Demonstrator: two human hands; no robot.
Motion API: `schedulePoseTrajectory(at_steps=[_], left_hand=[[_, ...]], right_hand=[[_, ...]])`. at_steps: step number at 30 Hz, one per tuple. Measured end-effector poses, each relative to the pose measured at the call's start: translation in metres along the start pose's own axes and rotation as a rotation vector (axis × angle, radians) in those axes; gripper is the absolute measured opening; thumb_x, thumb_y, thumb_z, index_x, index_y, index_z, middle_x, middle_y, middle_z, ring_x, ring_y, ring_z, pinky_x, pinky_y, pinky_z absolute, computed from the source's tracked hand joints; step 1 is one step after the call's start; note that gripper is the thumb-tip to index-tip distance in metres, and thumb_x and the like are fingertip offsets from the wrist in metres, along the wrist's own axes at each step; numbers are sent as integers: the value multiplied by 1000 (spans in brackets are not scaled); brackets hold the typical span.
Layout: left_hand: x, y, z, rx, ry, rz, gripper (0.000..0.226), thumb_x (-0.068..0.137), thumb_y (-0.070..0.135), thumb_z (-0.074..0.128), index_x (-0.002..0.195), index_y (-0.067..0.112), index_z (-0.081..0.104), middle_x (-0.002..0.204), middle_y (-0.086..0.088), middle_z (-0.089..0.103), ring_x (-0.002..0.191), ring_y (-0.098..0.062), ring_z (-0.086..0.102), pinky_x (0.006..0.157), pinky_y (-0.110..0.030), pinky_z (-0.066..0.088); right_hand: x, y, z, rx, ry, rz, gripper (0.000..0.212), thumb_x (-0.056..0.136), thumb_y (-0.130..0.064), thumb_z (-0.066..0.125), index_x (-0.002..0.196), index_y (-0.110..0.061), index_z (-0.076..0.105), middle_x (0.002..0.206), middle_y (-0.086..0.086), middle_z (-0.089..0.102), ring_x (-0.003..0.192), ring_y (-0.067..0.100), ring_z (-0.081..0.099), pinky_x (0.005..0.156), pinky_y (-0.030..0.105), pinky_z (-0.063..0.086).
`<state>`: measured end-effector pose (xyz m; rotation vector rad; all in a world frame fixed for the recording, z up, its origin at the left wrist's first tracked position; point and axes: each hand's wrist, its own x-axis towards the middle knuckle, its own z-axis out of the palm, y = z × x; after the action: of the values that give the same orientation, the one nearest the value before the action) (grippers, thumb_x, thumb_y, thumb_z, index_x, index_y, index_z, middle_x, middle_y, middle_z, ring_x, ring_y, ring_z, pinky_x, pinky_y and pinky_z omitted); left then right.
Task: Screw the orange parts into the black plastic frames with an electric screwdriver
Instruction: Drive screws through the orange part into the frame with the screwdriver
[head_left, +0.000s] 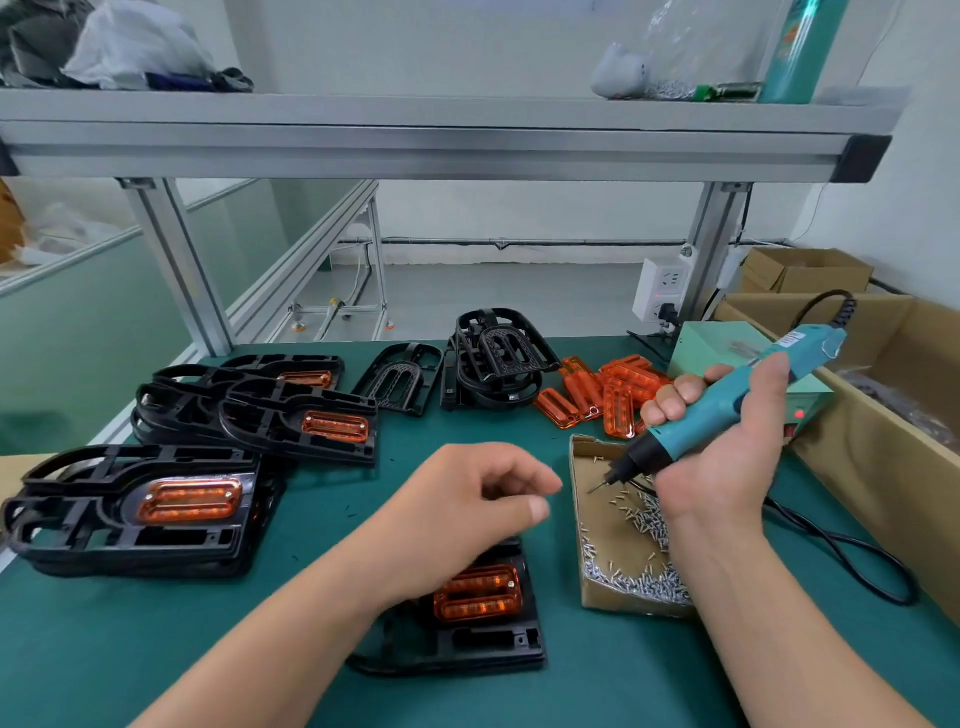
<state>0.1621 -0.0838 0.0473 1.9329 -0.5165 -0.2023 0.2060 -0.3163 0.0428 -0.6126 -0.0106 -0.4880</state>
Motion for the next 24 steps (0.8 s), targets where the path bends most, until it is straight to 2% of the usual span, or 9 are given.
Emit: schedulePoseTrajectory(at_steps=[2,4,10,14,20,24], left_hand=[[-10,-8,-11,11,20,-34,17,92,28,75,101,42,78,97,9,79,93,-7,73,92,-27,56],[-18,-15,-16,46,52,-58,19,95,25,74,100,43,77,98,11,80,96,-6,74,96,-30,56],[-26,-18,-6,78,73,-130,13,90,33,75,97,43,75,93,15,79,93,-8,74,94,-38,58],[-28,-16,3,79,62,-89,14,91,30,76,100,41,74,94,17,79,92,-4,73,92,-33,56],[-30,-12,11,73,53,-43,19,89,43,72,107,45,65,98,20,78,98,-3,71,99,-41,52],[-30,-12,9,59,55,-26,18,93,33,70,106,44,65,100,18,79,101,-2,72,100,-41,52]], right_hand=[[-8,3,5,10,-34,26,45,104,-61,53,90,-19,56,75,2,46,61,16,44,59,29,41],[-17,6,10,23,-72,53,47,104,-62,53,91,-17,56,77,3,44,63,17,43,60,29,41],[-36,13,21,31,-151,106,42,106,-55,49,92,-16,54,79,4,45,66,18,45,64,31,43],[-40,12,24,45,-159,102,42,107,-55,50,94,-15,54,80,4,46,68,19,45,65,32,44],[-43,11,26,33,-167,109,42,106,-56,50,93,-16,55,80,4,46,67,19,44,65,32,44],[-46,14,26,21,-187,122,42,107,-55,49,92,-17,55,78,3,47,66,18,44,64,31,43]])
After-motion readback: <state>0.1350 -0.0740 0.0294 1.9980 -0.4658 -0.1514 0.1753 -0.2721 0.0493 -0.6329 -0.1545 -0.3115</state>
